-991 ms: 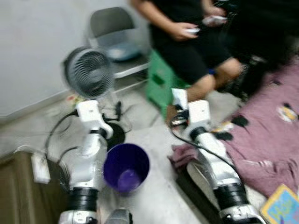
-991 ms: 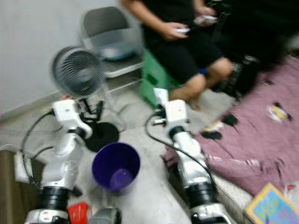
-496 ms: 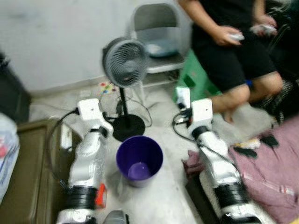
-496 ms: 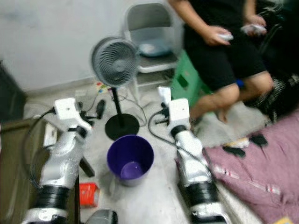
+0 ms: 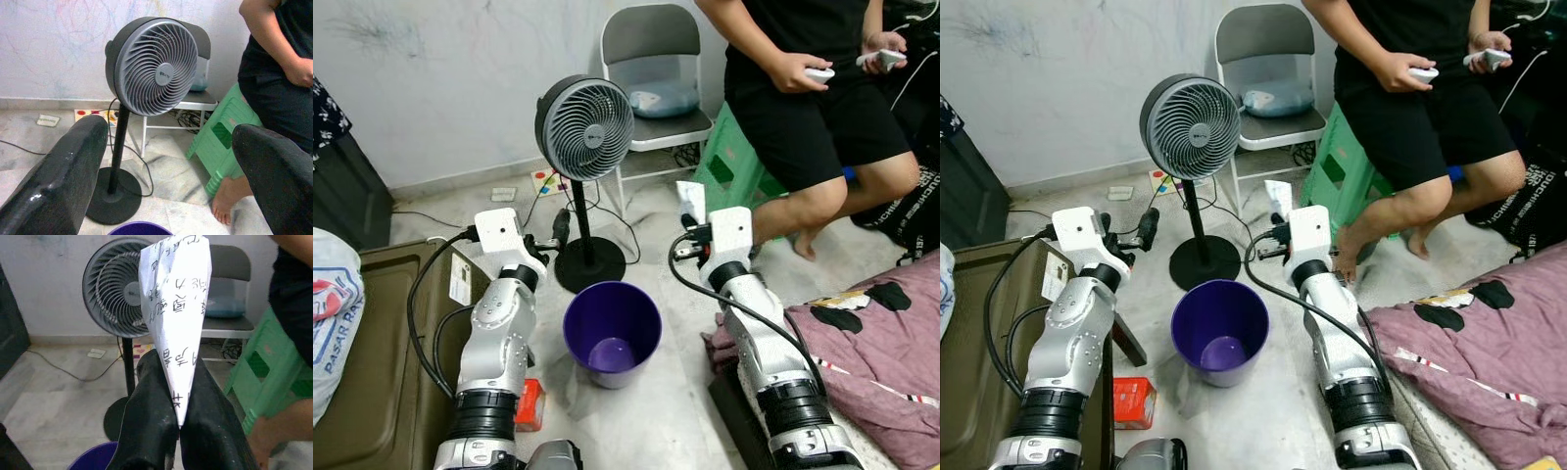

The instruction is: Clean up the room

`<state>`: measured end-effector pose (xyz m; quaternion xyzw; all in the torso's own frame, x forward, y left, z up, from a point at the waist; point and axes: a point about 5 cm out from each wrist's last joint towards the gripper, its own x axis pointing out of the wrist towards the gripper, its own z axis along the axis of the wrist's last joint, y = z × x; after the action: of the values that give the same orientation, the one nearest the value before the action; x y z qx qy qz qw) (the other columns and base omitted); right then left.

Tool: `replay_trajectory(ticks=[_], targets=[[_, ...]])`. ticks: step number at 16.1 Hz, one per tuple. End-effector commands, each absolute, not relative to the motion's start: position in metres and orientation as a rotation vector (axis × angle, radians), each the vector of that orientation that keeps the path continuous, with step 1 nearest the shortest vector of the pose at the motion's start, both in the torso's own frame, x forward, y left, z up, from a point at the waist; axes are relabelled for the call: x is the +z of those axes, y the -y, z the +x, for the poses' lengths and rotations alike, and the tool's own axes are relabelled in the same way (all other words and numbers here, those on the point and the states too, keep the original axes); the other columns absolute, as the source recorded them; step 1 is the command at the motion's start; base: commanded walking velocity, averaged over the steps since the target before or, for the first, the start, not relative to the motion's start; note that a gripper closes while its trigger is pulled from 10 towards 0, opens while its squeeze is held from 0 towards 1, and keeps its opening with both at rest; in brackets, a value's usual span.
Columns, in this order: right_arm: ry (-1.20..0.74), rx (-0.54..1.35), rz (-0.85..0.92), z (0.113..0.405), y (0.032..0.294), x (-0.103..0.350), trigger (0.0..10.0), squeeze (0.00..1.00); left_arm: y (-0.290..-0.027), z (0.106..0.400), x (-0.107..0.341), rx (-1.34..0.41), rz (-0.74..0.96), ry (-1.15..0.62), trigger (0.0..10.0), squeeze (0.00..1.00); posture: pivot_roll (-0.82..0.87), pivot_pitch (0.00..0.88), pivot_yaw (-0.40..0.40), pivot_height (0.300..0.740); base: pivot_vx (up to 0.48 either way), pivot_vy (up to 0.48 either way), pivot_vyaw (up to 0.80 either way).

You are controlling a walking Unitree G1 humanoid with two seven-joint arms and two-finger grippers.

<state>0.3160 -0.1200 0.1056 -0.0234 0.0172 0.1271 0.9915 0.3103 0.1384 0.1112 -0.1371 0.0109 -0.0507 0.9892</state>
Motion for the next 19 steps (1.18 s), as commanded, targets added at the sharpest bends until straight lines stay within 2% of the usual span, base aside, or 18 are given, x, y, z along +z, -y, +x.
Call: replay_trajectory(ticks=[1,4,7,19], targets=[[-0.025,0.262,-0.048,0.318,0.1166,0.1095,10.0,0.0,-0.1431,0.3101,0.1154,-0.094,-0.272,0.002,10.0,0.0,-0.01,0.0,-0.003,0.74,0.27,0.0,0.8],[-0.027,0.259,-0.046,0.3179,0.1168,0.109,10.0,0.0,-0.1426,0.31,0.1151,-0.099,-0.274,0.001,10.0,0.0,-0.01,0.0,-0.003,0.74,0.279,0.0,0.52],[-0.029,0.26,-0.049,0.3178,0.117,0.1085,10.0,0.0,-0.1421,0.3101,0.1144,-0.102,-0.275,-0.003,10.0,0.0,-0.01,0.0,-0.004,0.74,0.27,0.0,0.0],[-0.037,0.232,-0.021,0.3188,0.1205,0.1104,10.0,0.0,-0.1433,0.31,0.1144,-0.106,-0.277,-0.017,10.0,0.0,-0.01,0.0,0.003,0.74,0.0,0.0,0.0]])
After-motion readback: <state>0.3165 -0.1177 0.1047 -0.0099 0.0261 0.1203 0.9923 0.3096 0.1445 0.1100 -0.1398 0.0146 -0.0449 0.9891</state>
